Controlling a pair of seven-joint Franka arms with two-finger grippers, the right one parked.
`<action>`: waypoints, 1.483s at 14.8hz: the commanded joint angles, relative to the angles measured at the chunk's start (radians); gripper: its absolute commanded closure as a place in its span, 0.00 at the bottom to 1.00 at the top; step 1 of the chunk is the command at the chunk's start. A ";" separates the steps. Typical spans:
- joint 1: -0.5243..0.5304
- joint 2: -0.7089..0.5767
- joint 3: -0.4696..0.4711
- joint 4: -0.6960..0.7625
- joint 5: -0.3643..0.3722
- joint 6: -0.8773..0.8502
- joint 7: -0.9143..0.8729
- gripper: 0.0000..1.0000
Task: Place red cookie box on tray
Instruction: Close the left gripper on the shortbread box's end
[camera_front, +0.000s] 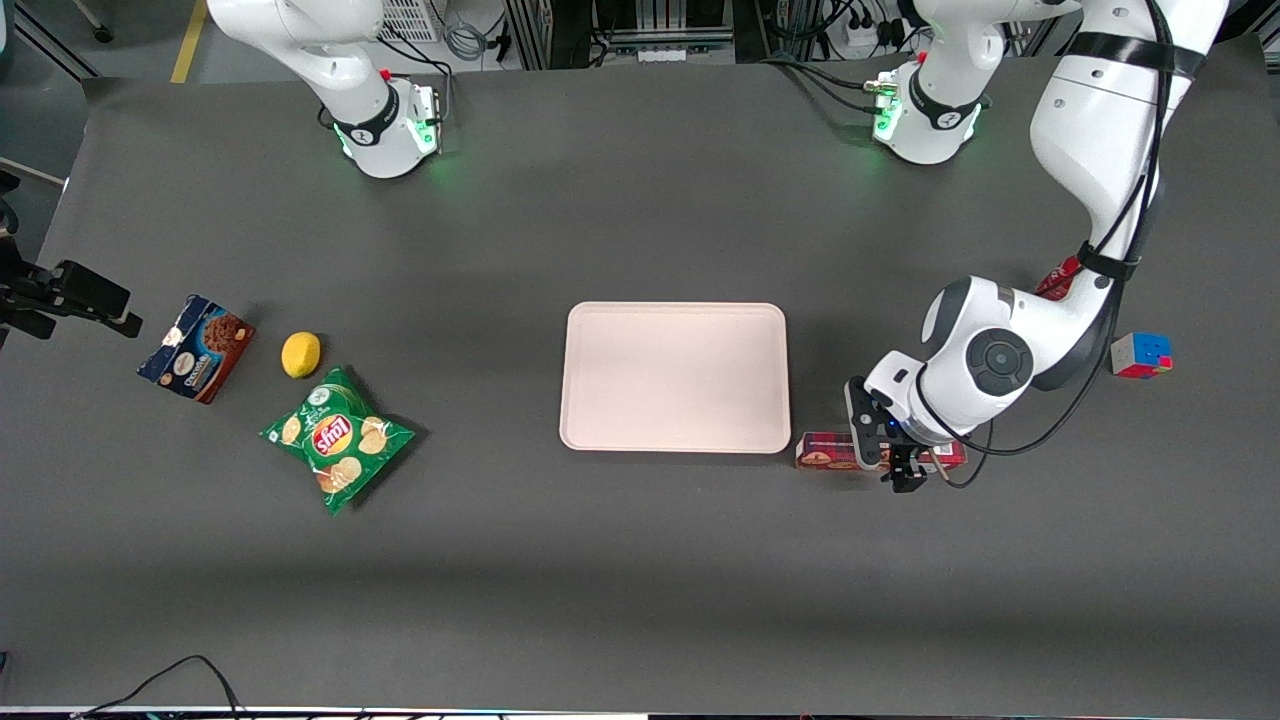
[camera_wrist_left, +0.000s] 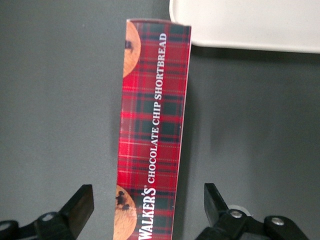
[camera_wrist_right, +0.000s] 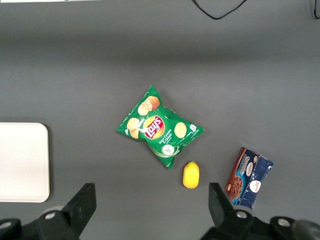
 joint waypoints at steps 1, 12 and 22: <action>0.005 0.011 0.002 -0.005 0.025 0.019 -0.015 0.20; 0.010 -0.050 0.008 0.042 0.025 -0.050 -0.012 1.00; 0.007 -0.240 -0.008 0.345 0.008 -0.615 -0.020 1.00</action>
